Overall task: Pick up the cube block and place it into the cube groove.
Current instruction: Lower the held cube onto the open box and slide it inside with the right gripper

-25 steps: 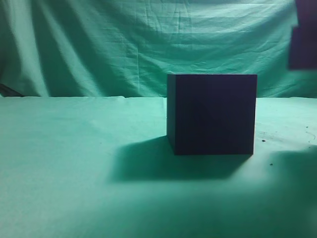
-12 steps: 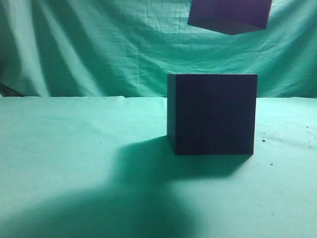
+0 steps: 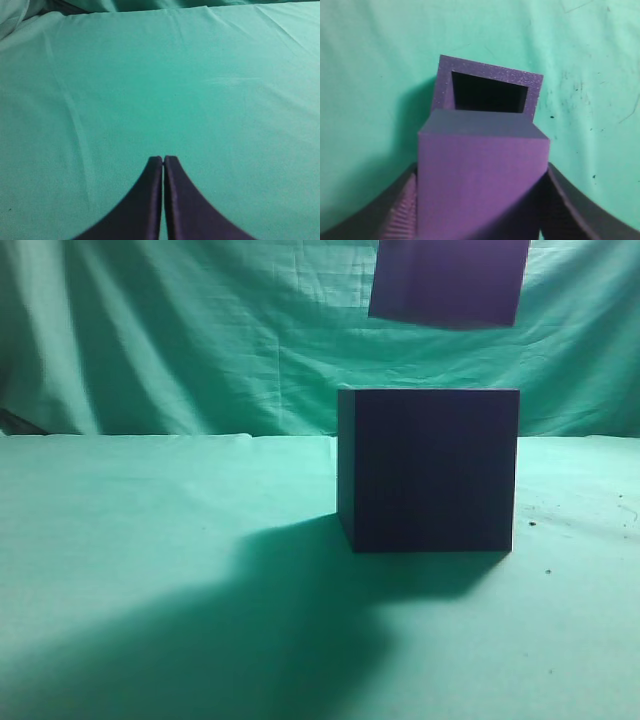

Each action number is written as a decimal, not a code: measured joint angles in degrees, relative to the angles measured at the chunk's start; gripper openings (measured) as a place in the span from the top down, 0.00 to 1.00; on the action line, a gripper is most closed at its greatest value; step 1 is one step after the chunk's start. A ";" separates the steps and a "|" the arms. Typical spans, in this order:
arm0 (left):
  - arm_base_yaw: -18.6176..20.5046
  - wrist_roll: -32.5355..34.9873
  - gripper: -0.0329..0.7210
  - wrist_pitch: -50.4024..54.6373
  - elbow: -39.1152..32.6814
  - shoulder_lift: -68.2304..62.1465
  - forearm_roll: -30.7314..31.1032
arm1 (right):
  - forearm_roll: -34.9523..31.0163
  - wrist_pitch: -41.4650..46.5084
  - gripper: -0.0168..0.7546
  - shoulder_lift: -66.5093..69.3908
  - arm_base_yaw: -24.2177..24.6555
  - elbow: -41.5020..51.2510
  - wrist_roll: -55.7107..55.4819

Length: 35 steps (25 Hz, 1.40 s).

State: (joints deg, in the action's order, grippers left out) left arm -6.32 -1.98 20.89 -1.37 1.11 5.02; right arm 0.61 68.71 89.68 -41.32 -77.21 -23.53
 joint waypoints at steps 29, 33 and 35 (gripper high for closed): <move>0.00 0.00 0.96 0.00 0.00 0.00 0.00 | 4.69 -2.02 0.43 6.94 -0.09 -0.33 -5.15; 0.00 0.00 0.96 0.00 0.00 0.00 0.00 | 4.79 -2.14 0.43 6.94 -0.09 -0.33 -5.24; 0.00 0.00 0.96 0.00 0.00 0.00 0.00 | 4.69 -2.48 0.43 6.94 -0.09 -0.33 -5.24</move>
State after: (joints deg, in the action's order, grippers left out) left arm -6.32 -1.98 20.89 -1.37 1.11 5.02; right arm 5.30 66.24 96.62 -41.41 -77.55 -28.78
